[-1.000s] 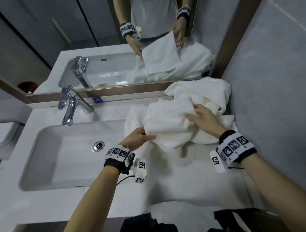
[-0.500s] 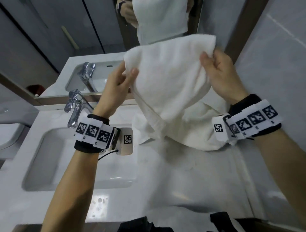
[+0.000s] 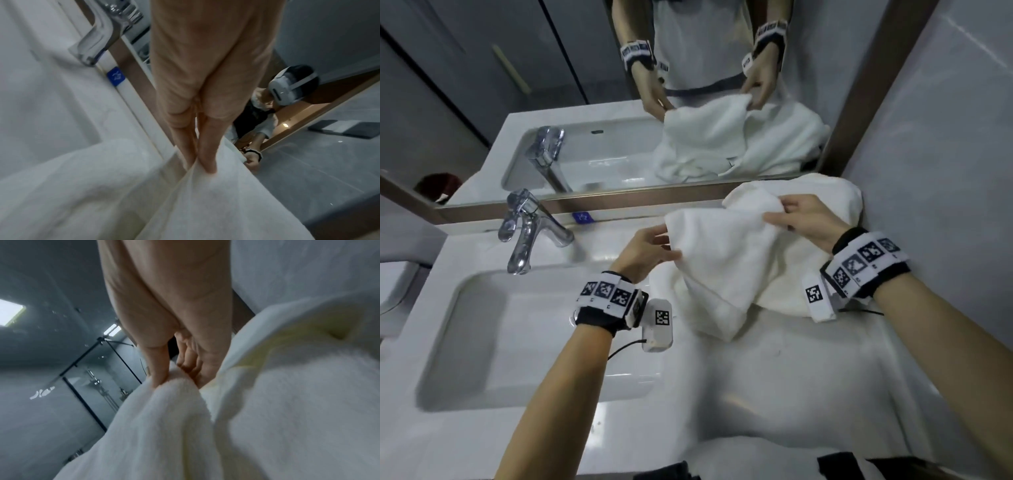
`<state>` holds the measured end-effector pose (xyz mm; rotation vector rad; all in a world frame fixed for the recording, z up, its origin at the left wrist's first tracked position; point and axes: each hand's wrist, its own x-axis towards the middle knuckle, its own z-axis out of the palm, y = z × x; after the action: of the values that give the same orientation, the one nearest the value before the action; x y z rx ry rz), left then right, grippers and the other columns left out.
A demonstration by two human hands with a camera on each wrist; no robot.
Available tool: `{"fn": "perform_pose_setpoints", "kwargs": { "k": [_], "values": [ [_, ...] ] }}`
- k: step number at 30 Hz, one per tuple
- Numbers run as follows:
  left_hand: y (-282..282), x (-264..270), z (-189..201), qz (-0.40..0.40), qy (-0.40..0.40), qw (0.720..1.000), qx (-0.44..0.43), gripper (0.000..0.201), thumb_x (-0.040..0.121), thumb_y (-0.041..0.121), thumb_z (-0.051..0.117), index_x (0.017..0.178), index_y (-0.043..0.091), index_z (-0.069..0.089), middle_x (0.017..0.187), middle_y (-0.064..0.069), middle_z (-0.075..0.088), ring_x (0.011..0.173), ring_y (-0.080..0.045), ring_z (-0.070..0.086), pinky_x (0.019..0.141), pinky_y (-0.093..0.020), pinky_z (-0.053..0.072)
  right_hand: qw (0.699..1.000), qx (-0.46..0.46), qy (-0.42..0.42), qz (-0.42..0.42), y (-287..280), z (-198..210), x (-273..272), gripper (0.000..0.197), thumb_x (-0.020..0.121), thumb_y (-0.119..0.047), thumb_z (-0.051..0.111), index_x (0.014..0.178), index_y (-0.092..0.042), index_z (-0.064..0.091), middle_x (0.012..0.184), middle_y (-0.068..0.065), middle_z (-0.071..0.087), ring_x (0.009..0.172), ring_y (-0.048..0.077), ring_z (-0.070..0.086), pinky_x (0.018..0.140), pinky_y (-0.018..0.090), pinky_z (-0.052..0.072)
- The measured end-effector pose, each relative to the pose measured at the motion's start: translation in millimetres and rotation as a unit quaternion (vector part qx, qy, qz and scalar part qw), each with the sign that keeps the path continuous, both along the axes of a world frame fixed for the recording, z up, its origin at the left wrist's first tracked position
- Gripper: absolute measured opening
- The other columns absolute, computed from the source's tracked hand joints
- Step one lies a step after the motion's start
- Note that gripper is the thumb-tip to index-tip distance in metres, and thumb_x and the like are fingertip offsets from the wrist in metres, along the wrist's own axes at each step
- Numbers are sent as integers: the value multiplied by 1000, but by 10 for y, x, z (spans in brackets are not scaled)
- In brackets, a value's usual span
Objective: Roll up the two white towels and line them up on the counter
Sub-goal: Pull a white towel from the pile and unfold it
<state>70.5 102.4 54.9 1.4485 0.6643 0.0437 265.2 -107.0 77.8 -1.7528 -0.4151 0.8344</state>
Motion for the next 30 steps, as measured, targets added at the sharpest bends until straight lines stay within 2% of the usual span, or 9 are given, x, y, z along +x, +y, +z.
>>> {"fn": "perform_pose_setpoints", "kwargs": {
  "k": [5,8,11,13,16,20,24,26,30],
  "values": [
    [37,71,-311,24,54,998,9,10,80,-3,68,77,-8,60,75,-12,58,75,-22,58,77,-23,52,999,-29,-22,-27,96,-225,39,38,87,1,60,125,2,52,124,24,59,94,19,61,76,16,52],
    [32,74,-459,36,70,997,5,19,80,6,73,75,0,55,77,-12,45,75,-22,47,80,-30,38,992,-112,-61,-19,128,-309,33,46,86,-18,66,127,-6,49,119,12,60,105,23,59,91,29,48],
    [38,48,-572,60,87,994,14,37,77,9,75,52,5,49,61,-6,48,64,-19,49,74,-30,38,972,-195,-129,-16,88,-361,-35,49,70,-43,78,106,-18,56,89,-7,60,80,7,57,68,21,42],
    [28,36,-611,62,94,993,17,41,76,10,77,46,9,49,53,-4,47,58,-17,49,71,-28,38,963,-209,-172,-17,87,-397,-95,41,65,-47,79,81,-14,60,73,-5,57,68,11,52,63,24,40],
    [24,31,-623,60,95,994,6,38,77,13,77,49,7,51,60,-6,48,64,-20,48,75,-30,37,952,-215,-220,-12,129,-386,-170,43,71,-41,75,57,-10,49,59,5,51,64,23,47,65,36,40],
    [-8,44,-612,65,86,992,-68,24,90,17,62,81,-5,61,88,-18,60,84,-26,56,89,-31,48,961,-165,-218,-46,178,-350,-167,28,78,-27,72,74,1,66,78,16,67,78,30,59,74,34,45],
    [-89,36,-604,35,106,988,-104,29,98,20,48,96,-8,58,95,-20,60,83,-22,59,79,-23,52,975,-101,-191,-61,198,-336,-165,29,83,-24,67,79,4,66,68,12,56,70,23,49,63,24,38],
    [-97,36,-550,50,65,989,-124,27,100,19,43,99,-1,60,98,-12,65,84,-18,61,78,-25,53,979,-80,-176,-67,192,-313,-140,29,87,-22,63,82,6,63,71,17,53,72,21,48,68,29,36],
    [11,127,-200,111,-56,989,-81,25,100,27,42,109,11,60,102,-2,67,91,-15,64,87,-33,51,981,-12,-167,-94,215,-91,-101,19,92,-20,56,77,-9,57,74,2,56,75,17,53,75,31,43]
  ]
}}
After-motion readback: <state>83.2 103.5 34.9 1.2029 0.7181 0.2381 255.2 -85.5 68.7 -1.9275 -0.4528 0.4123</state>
